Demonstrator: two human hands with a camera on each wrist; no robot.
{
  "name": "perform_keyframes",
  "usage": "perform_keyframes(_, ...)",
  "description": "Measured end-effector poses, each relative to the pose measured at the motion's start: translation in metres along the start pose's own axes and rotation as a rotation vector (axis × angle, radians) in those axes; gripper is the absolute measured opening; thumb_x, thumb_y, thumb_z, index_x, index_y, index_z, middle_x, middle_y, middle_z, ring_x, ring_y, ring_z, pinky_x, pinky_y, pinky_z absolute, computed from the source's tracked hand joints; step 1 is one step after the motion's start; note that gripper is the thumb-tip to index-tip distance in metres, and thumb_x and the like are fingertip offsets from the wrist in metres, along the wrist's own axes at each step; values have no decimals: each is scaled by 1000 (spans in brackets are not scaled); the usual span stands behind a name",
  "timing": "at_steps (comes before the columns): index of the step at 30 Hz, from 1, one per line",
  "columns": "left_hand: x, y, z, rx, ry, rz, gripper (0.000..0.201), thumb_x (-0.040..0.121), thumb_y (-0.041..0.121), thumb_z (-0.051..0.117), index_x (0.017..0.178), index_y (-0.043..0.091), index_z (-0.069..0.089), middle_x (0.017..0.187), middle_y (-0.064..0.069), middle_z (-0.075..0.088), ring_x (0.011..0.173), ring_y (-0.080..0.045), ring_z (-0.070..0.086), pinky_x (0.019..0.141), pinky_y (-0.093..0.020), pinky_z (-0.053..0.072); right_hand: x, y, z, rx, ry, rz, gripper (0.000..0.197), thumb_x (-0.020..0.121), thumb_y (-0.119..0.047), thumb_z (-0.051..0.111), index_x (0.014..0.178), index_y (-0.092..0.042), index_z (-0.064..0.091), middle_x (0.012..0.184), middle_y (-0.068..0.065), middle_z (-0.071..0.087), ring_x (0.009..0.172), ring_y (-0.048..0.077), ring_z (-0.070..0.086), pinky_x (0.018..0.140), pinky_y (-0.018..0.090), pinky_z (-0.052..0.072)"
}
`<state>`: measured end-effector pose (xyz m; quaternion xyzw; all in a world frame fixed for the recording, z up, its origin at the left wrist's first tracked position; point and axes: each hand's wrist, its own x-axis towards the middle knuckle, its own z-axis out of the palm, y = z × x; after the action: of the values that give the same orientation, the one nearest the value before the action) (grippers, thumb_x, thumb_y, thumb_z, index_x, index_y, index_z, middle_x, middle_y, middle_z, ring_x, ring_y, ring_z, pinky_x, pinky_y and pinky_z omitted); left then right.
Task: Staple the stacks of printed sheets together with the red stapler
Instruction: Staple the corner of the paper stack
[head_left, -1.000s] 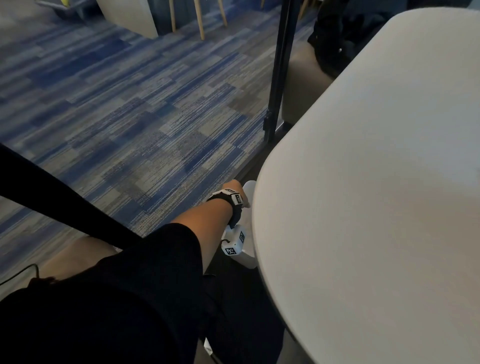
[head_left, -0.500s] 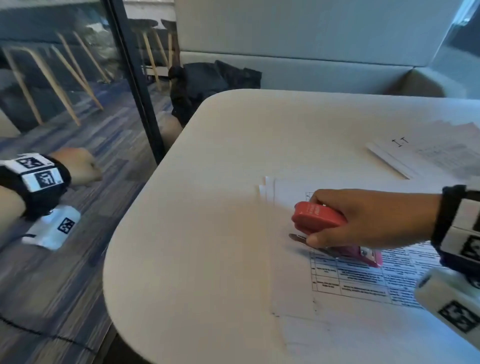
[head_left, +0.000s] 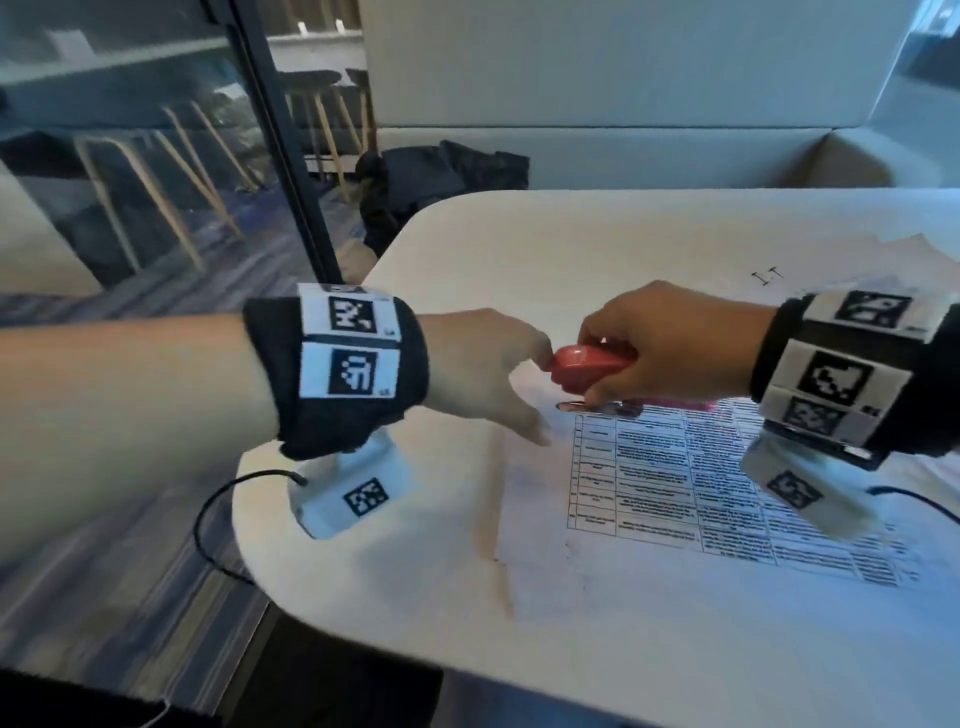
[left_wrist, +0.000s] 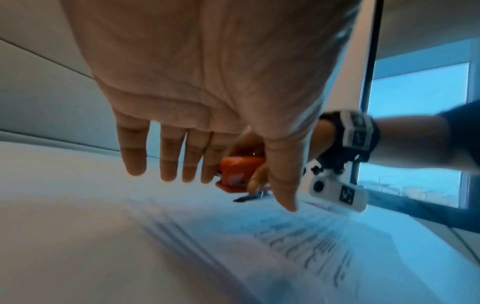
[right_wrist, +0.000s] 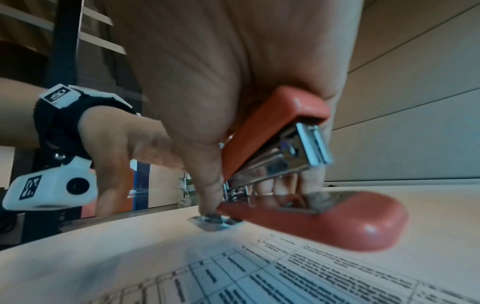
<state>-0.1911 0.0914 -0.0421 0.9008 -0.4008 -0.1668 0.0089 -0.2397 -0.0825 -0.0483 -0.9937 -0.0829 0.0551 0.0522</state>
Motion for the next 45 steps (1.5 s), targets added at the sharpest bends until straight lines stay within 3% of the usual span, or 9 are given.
perform_keyframes(4, 18, -5, 29, 49, -72, 33, 107, 54, 72, 73, 141, 25, 32, 140, 0, 42, 128, -23, 41, 108, -43, 36, 7, 1, 10, -40, -19, -56, 33, 82, -39, 71, 110, -23, 63, 82, -12, 54, 71, 1, 48, 60, 17, 34)
perform_keyframes(6, 18, -7, 36, 125, -126, -19, 120, 56, 75, 69, 150, 29, 10, 158, 0, 14, 146, -26, 12, 119, -44, 17, 9, 1, 15, -58, -27, -76, 32, 82, -39, 71, 110, -23, 63, 85, -10, 57, 77, 8, 52, 62, 21, 35)
perform_keyframes(8, 19, -9, 42, 152, -173, -31, 123, 57, 80, 63, 150, 35, -4, 160, 6, -7, 147, -25, -7, 120, -46, 6, 12, 0, 18, -75, -25, -104, 31, 82, -39, 71, 107, -23, 64, 85, -8, 59, 79, 11, 53, 65, 25, 36)
perform_keyframes(13, 17, -10, 50, 118, -194, -44, 123, 58, 85, 55, 148, 37, -13, 158, 8, -20, 146, -20, -16, 119, -51, -1, 17, 0, 24, -103, -59, -161, 27, 82, -41, 68, 104, -26, 62, 76, -12, 52, 77, 13, 51, 63, 27, 34)
perform_keyframes(20, 19, -13, 53, 78, -205, -72, 133, 57, 85, 54, 148, 25, -22, 155, 9, -26, 144, -13, -21, 118, -47, -5, 26, 14, 25, -96, -103, -190, 27, 82, -38, 70, 104, -25, 62, 79, -13, 54, 77, 10, 50, 67, 27, 38)
perform_keyframes(26, 21, -16, 52, 88, -202, -44, 131, 53, 90, 52, 147, 34, -19, 156, 10, -25, 145, -14, -20, 117, -52, -7, 26, 8, 34, -72, -79, -226, 27, 83, -46, 67, 79, -37, 42, 76, -11, 53, 70, 6, 48, 59, 24, 33)
perform_keyframes(33, 18, -12, 47, 155, -242, -9, 114, 59, 90, 44, 147, 41, -10, 158, 11, -18, 144, -19, -22, 114, -59, -9, 24, 6, 35, -333, 134, -597, 41, 84, -51, 58, 114, -23, 56, 89, -2, 55, 79, 12, 39, 67, 28, 38)
perform_keyframes(39, 19, -14, 49, 148, -231, -53, 128, 53, 92, 46, 147, 35, -19, 156, 11, -25, 144, -16, -23, 114, -58, -11, 28, 5, 37, -180, -118, -309, 25, 88, -45, 62, 97, -34, 41, 82, -9, 50, 75, 12, 46, 61, 25, 33)
perform_keyframes(45, 20, -14, 51, 156, -228, -2, 117, 51, 96, 40, 145, 46, -9, 157, 17, -14, 144, -19, -22, 111, -65, -7, 24, 7, 38, -389, 149, -670, 39, 88, -49, 52, 112, -18, 51, 93, -1, 52, 82, 14, 44, 65, 28, 42)
